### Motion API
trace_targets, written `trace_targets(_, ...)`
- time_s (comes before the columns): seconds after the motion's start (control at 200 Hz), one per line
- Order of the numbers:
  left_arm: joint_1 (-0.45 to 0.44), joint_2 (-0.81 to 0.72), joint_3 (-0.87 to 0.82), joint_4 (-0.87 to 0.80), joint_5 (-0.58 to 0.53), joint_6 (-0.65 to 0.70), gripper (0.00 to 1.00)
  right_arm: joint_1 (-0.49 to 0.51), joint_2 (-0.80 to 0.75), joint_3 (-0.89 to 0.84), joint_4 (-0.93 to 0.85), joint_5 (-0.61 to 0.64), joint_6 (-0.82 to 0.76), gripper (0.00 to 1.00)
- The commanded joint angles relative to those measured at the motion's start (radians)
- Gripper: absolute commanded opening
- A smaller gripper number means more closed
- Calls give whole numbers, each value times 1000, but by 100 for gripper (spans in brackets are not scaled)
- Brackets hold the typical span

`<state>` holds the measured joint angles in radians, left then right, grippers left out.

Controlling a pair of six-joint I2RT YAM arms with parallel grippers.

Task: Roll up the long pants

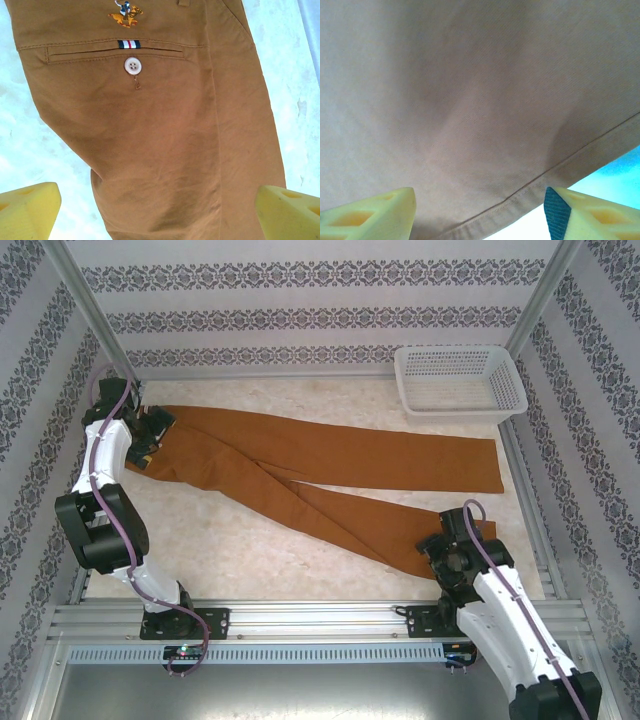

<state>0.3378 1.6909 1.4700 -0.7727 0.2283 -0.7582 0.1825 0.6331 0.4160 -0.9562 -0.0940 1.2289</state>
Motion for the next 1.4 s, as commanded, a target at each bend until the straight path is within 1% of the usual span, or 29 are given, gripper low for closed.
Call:
trace_targets(0.0,1,8,-5,10,0,21,100,23,-27,43,-210,20,44,72)
trace_targets(0.1,1,18,-5,16,12,17,100,57,-45,6,-213,-7,99,72)
trace_targets(0.27,1,34,-5,20,21,16,100,206,-72,-38,-183,44,246,71)
trace_targets(0.435,1,45,-7,27,27,18,100,346,19,-58,-92,75,344,71)
trace_targets(0.565,1,53,-2,24,25,23,100,408,94,-66,-13,98,392,71)
trace_targets(0.689,1,55,3,22,22,28,100,418,129,-66,24,133,394,71)
trace_targets(0.769,1,58,10,18,21,28,100,417,125,-66,35,156,401,70)
trace_targets(0.834,1,60,16,15,22,30,100,417,115,-98,43,172,408,69)
trace_targets(1.084,1,66,32,9,21,28,100,407,103,-92,65,227,413,67)
trace_targets(1.169,1,70,40,5,22,26,100,403,127,-102,121,224,405,64)
trace_targets(1.319,1,73,55,-5,16,29,100,399,194,-79,152,241,378,61)
trace_targets(1.339,1,72,56,-6,16,29,100,398,204,-47,159,240,372,61)
trace_targets(1.399,1,72,61,-9,15,30,100,392,226,-26,171,246,351,58)
